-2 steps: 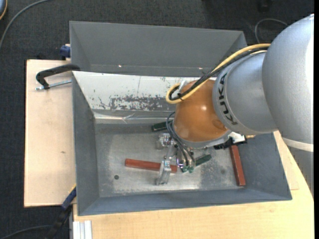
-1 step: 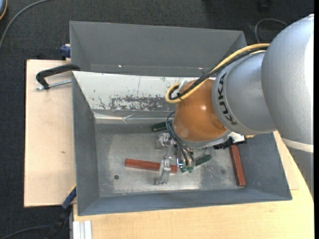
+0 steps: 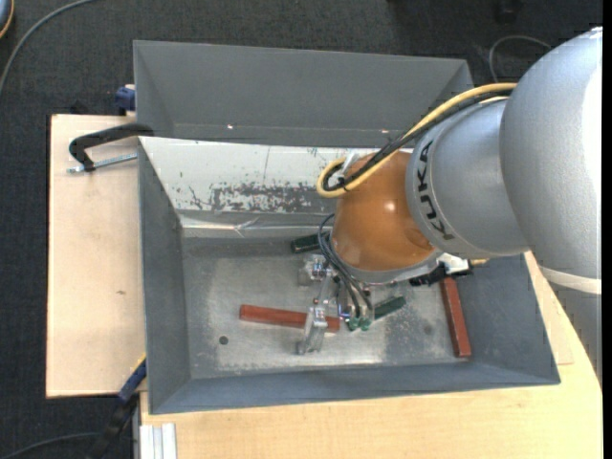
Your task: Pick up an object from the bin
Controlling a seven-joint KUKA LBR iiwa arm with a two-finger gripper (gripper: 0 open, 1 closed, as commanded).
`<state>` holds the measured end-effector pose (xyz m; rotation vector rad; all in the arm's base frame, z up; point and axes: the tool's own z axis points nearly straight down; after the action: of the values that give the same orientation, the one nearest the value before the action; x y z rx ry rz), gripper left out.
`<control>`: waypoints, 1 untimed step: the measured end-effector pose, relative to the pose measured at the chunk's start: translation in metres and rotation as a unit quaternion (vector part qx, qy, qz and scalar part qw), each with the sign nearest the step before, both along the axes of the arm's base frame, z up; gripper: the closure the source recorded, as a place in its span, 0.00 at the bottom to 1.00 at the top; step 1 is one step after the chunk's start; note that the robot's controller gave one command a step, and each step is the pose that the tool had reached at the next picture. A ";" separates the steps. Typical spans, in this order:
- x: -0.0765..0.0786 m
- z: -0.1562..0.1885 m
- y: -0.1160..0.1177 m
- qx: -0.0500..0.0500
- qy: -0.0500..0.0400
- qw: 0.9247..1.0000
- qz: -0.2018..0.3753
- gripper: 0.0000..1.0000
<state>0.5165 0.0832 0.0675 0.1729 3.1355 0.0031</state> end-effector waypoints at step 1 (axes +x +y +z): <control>0.001 0.001 0.001 0.000 -0.001 1.000 0.000 0.00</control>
Offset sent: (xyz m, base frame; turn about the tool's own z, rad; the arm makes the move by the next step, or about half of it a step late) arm 0.0000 0.0000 0.0000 0.0000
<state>0.5172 0.0841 0.0681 0.1732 3.1341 0.0036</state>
